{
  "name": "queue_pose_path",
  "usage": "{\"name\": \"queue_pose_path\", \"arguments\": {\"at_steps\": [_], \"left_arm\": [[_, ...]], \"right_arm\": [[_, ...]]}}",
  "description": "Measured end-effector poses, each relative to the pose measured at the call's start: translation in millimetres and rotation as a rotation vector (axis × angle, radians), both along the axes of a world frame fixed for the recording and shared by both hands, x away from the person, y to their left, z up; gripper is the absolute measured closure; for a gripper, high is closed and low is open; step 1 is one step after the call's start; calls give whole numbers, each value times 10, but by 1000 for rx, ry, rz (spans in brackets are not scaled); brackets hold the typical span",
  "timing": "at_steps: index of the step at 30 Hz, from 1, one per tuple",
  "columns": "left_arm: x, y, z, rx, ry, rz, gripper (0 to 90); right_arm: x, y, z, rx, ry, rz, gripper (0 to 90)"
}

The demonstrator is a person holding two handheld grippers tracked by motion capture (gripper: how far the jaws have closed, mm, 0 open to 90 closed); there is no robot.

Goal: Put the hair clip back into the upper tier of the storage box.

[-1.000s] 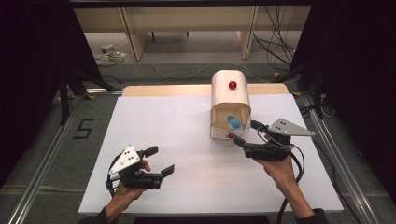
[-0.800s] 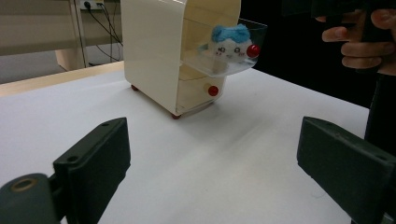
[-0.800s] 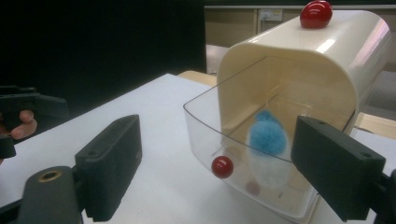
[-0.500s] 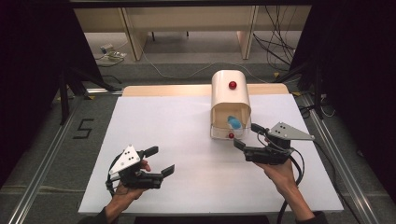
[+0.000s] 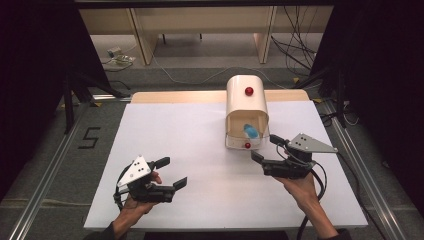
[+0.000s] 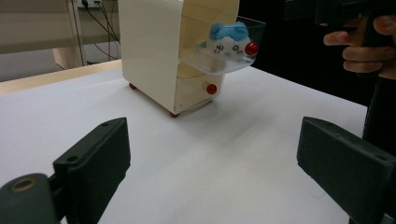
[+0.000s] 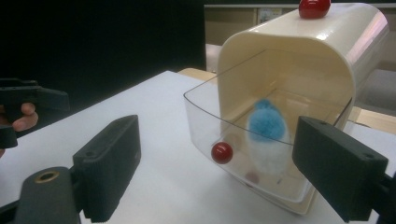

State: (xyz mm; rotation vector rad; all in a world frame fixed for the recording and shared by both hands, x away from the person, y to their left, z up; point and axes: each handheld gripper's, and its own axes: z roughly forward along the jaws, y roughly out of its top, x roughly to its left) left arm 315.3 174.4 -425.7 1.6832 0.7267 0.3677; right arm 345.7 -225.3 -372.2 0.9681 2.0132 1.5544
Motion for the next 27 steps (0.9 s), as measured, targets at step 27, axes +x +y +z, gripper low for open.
{"name": "queue_pose_path", "arguments": {"at_steps": [27], "left_arm": [[1,-6,-5,3,7,-7,92]], "right_arm": [[-73,-19,-161,-13,29,26,144]]}}
